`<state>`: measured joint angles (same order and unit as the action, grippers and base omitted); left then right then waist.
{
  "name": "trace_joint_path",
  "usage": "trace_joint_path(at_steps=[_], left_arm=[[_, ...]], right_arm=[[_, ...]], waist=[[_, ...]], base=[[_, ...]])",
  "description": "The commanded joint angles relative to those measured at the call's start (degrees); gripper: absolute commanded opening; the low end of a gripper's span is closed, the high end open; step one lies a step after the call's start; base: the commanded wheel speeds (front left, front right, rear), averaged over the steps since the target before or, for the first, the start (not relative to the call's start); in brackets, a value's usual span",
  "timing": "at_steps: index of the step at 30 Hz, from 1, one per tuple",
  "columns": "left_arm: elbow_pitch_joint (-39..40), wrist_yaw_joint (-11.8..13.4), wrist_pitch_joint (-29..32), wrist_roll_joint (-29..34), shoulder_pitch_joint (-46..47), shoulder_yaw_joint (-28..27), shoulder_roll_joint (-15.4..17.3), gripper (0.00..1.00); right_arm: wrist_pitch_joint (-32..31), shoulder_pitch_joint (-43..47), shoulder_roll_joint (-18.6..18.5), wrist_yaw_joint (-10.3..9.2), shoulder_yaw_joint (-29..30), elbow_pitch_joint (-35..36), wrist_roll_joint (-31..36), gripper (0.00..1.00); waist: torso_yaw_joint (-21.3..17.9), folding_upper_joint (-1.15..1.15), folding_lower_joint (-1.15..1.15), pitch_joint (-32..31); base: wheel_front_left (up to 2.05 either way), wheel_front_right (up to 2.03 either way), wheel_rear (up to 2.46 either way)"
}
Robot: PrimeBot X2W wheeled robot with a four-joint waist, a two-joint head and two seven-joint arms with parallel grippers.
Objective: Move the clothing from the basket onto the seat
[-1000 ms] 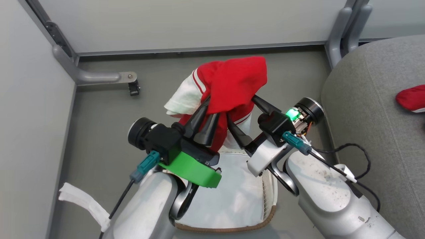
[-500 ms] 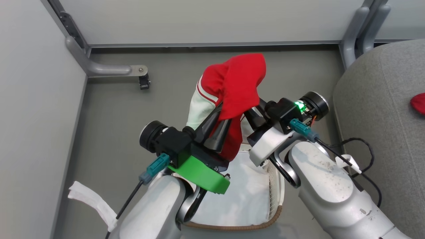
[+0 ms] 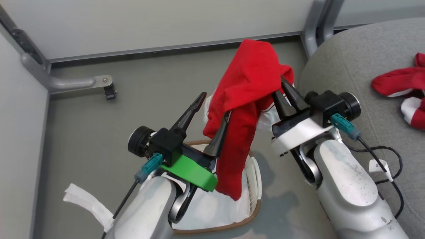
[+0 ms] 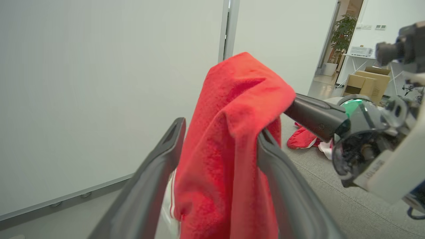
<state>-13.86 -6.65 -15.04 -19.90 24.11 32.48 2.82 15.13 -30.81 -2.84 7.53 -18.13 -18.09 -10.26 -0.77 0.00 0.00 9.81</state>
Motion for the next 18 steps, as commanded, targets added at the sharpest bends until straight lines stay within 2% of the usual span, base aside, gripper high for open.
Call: trace_joint_path(at_steps=[1,8,18], left_arm=[[-0.5,-0.2,-0.2,1.0,-0.2,-0.6,0.2,1.0],[-1.4,-0.6,-0.2,2.2,0.6,-2.1,0.2,1.0],[-3.3,-0.8,-0.2,3.9,0.9,-3.7,0.2,1.0]], right_arm=[[0.0,0.9,-0.2,-0.08,0.6,0.8,-0.3,0.0],[0.0,2.4,-0.2,-0.08,3.6,3.7,-1.2,0.0],[0.0,4.6,-0.2,-0.08,7.4,6.5,-2.4,0.0]], waist=[[-5.3,0.0,0.0,1.0],[-13.3,0.0,0.0,2.9],[-22.3,0.0,0.0,4.8]], base=[[0.0,0.0,0.0],[0.0,0.0,0.0],[0.0,0.0,0.0]])
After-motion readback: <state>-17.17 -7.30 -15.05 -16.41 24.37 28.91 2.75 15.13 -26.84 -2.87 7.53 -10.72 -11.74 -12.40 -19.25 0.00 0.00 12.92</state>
